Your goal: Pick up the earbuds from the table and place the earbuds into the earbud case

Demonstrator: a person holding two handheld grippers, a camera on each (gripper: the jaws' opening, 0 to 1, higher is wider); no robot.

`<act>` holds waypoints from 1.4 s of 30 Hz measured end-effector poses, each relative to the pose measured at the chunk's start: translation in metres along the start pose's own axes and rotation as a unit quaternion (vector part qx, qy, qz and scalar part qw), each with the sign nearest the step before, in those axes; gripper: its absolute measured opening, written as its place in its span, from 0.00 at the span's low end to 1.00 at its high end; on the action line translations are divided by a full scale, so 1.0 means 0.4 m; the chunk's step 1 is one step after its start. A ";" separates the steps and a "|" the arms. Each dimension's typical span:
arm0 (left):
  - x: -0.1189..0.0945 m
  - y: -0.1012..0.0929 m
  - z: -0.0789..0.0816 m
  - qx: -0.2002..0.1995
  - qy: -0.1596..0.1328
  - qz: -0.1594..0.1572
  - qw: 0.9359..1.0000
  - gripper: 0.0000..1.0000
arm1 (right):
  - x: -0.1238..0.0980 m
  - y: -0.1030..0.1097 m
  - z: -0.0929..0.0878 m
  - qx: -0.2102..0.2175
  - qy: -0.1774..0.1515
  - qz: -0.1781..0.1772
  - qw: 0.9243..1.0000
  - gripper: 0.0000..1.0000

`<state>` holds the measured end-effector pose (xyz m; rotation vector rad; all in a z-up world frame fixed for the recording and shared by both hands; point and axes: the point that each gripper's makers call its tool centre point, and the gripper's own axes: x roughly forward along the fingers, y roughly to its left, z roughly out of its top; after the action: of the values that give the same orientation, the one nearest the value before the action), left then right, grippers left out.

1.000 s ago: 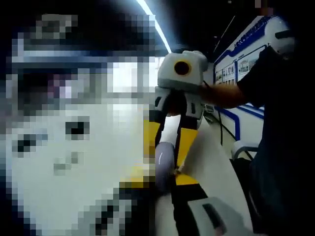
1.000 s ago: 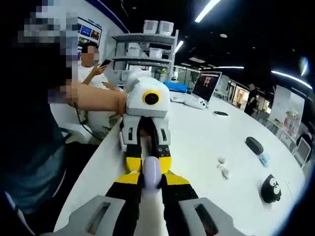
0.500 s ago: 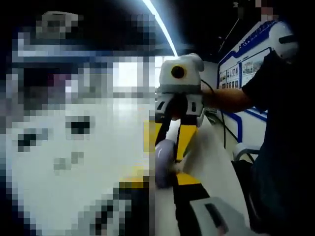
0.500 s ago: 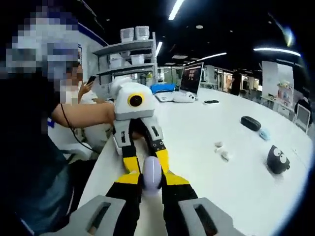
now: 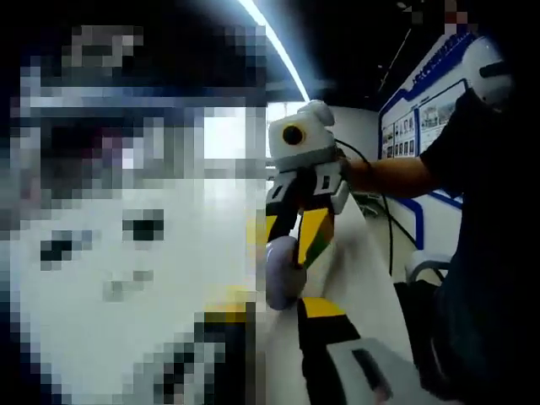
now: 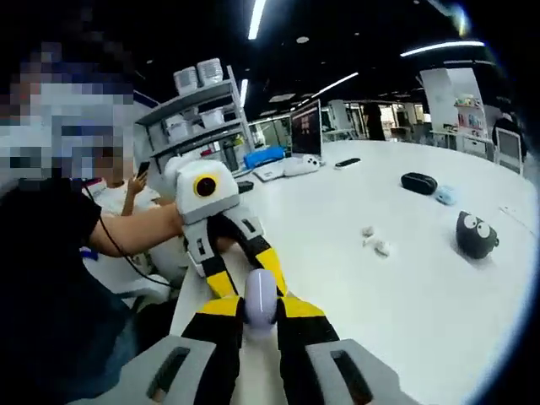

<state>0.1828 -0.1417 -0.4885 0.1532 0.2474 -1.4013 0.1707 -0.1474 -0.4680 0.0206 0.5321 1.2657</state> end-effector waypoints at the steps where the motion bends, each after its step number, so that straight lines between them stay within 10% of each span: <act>1: -0.004 0.002 0.000 -0.002 -0.003 0.003 1.000 0.24 | -0.003 0.005 0.004 0.002 -0.002 0.002 1.000 0.15; 12: -0.060 0.003 -0.007 -0.005 -0.009 0.049 0.999 0.35 | -0.043 -0.018 0.040 0.042 -0.022 -0.016 0.999 0.15; 24: -0.141 0.048 -0.009 -0.047 -0.052 0.146 0.987 0.54 | -0.113 -0.143 0.142 0.143 -0.076 -0.039 0.986 0.15; 42: -0.213 0.115 -0.017 -0.062 -0.062 0.206 0.975 0.63 | -0.139 -0.379 0.302 0.185 -0.080 -0.063 0.977 0.15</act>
<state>0.2147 -0.0514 -0.4746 0.0112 0.1855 -0.9754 0.3435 -0.2130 -0.3871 0.3925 0.6132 1.0173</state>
